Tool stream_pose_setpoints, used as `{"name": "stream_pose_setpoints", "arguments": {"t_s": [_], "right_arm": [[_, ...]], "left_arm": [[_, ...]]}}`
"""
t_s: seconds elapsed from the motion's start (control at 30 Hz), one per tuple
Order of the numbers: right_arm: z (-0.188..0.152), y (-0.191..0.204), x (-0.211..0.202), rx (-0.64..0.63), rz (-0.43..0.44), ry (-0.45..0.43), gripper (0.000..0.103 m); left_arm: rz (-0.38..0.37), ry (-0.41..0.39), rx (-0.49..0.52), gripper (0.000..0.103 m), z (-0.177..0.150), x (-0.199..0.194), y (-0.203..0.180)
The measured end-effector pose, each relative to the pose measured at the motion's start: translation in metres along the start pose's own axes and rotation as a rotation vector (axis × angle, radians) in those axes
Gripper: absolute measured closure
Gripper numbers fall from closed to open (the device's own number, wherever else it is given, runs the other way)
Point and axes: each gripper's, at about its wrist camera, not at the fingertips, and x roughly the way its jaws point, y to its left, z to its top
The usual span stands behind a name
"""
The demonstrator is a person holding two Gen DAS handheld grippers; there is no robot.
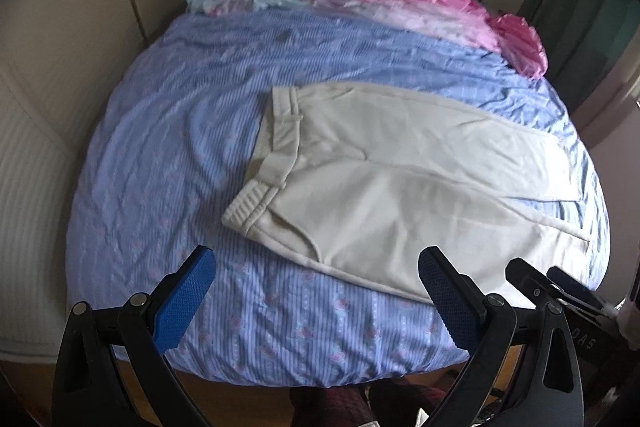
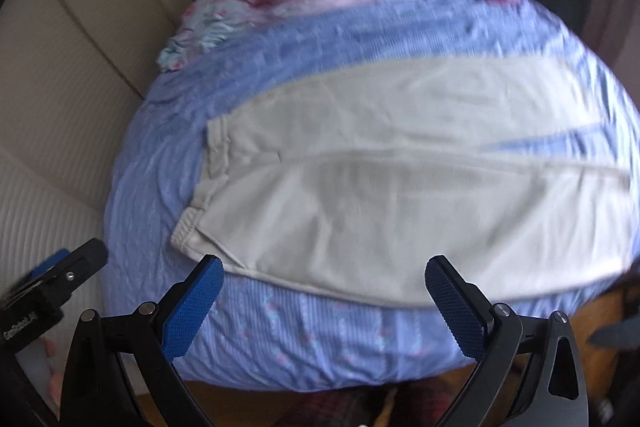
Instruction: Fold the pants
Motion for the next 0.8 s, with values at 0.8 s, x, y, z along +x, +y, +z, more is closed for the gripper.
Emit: {"name": "stream_pose_setpoints", "arguments": {"t_s": [0.8], "right_arm": [[-0.063, -0.073, 0.17, 0.378, -0.142, 0.244, 0.011]], "left_arm": [[-0.027, 0.308, -0.151, 0.009, -0.016, 0.191, 0.046]]}}
